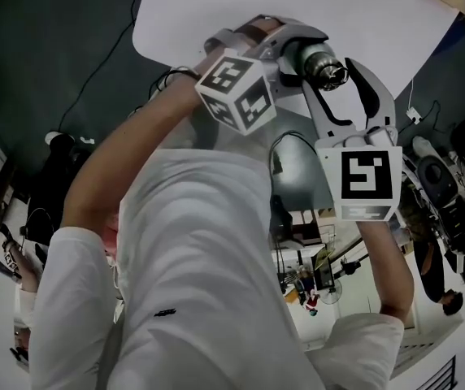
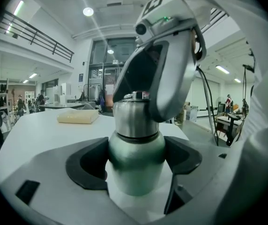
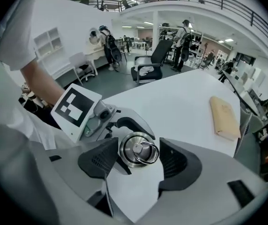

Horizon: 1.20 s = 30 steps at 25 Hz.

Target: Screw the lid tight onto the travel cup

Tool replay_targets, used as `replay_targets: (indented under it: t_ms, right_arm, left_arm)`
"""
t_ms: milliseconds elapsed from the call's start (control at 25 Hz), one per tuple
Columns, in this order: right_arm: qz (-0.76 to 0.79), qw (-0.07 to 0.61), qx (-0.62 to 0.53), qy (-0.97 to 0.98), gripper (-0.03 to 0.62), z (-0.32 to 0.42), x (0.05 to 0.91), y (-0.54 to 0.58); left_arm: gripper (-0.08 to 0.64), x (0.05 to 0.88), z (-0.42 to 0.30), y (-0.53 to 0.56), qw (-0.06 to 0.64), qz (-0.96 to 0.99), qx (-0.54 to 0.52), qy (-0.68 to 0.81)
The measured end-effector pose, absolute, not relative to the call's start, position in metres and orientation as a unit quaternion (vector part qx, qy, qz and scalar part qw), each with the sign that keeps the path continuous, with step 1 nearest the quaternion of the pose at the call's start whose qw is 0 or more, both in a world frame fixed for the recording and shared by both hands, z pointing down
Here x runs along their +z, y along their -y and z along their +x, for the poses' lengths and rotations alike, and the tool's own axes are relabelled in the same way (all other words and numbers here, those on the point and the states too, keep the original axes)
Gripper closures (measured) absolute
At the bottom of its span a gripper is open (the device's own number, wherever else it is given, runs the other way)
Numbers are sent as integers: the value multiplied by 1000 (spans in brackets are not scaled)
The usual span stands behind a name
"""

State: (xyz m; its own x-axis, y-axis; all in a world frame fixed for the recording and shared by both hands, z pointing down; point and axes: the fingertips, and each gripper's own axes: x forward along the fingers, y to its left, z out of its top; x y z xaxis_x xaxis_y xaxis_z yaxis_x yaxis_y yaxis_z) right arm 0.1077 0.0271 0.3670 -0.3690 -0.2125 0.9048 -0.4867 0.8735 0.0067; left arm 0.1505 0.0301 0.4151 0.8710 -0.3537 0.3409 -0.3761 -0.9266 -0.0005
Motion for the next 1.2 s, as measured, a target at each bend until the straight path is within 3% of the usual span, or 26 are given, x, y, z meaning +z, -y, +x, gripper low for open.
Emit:
replay_targets:
  t_ms: [360, 720, 1040, 1080, 1200]
  right_arm:
    - [11, 531, -29, 847, 318, 100, 333, -39]
    - [-319, 539, -263, 734, 318, 109, 351, -55]
    - [-438, 553, -340, 621, 319, 116, 376, -56]
    - [-441, 555, -341, 617, 358, 119, 377, -56]
    - [-417, 555, -303, 653, 365, 117, 381, -53]
  left_arm:
    - [210, 412, 148, -31, 33, 967, 167, 188]
    - [210, 416, 153, -31, 35, 969, 164, 184]
    - [210, 416, 144, -31, 33, 969, 163, 185]
    - [211, 414, 145, -31, 34, 969, 162, 184]
    - [211, 418, 147, -30, 35, 969, 160, 183]
